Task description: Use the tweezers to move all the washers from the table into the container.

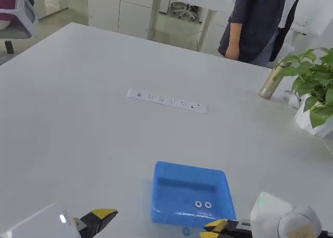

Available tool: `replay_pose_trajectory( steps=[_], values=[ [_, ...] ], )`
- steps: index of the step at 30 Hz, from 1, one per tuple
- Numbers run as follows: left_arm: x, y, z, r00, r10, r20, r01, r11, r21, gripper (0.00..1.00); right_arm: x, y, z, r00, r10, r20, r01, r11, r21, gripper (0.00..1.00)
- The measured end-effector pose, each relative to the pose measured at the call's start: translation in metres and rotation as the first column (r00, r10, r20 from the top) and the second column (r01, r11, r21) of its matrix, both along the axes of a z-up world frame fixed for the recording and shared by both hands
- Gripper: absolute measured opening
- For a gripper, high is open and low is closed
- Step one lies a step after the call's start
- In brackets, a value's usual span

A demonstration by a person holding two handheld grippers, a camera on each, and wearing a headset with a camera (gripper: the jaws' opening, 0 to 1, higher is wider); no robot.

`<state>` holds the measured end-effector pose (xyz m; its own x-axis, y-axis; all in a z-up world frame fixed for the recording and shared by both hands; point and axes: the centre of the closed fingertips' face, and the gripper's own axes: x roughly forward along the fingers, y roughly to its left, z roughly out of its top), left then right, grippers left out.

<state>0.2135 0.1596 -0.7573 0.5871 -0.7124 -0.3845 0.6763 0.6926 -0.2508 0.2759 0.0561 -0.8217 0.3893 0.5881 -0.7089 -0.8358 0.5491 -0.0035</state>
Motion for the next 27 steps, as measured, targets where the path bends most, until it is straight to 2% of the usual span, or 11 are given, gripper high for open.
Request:
replay_pose_trajectory(
  steps=[5,14,15,16,18,21,27],
  values=[
    [0.0,0.0,0.0,1.0,-0.001,0.0,0.001,1.0,0.001,0.85,0.001,0.001,-0.001,1.0,0.022,0.015,-0.022,1.0,-0.015,0.04],
    [0.0,-0.001,0.001,1.0,0.001,0.002,-0.001,1.0,-0.005,0.85,0.004,0.001,0.0,0.999,-0.039,-0.026,0.04,0.998,0.055,0.04],
    [0.0,-0.001,0.002,1.0,0.002,0.002,-0.002,1.0,-0.006,0.85,0.004,0.001,0.0,0.997,-0.056,-0.043,0.06,0.995,0.075,0.04],
    [0.0,-0.001,0.001,1.0,0.003,0.002,-0.003,1.0,-0.006,0.85,0.005,0.002,0.0,0.989,-0.111,-0.093,0.122,0.985,0.124,0.05],
    [0.001,-0.001,0.001,1.0,0.004,0.0,-0.004,1.0,-0.009,0.85,0.009,0.0,0.001,0.977,-0.163,-0.137,0.186,0.967,0.173,0.05],
    [0.0,0.0,0.0,1.0,0.004,0.0,-0.004,1.0,-0.004,0.85,0.011,-0.006,0.0,0.979,-0.163,-0.124,0.183,0.968,0.171,0.05],
    [0.002,0.003,0.001,1.0,0.016,-0.003,-0.016,1.0,-0.014,0.84,0.007,-0.004,0.002,0.983,-0.154,-0.1,0.169,0.971,0.167,0.05]
  ],
)
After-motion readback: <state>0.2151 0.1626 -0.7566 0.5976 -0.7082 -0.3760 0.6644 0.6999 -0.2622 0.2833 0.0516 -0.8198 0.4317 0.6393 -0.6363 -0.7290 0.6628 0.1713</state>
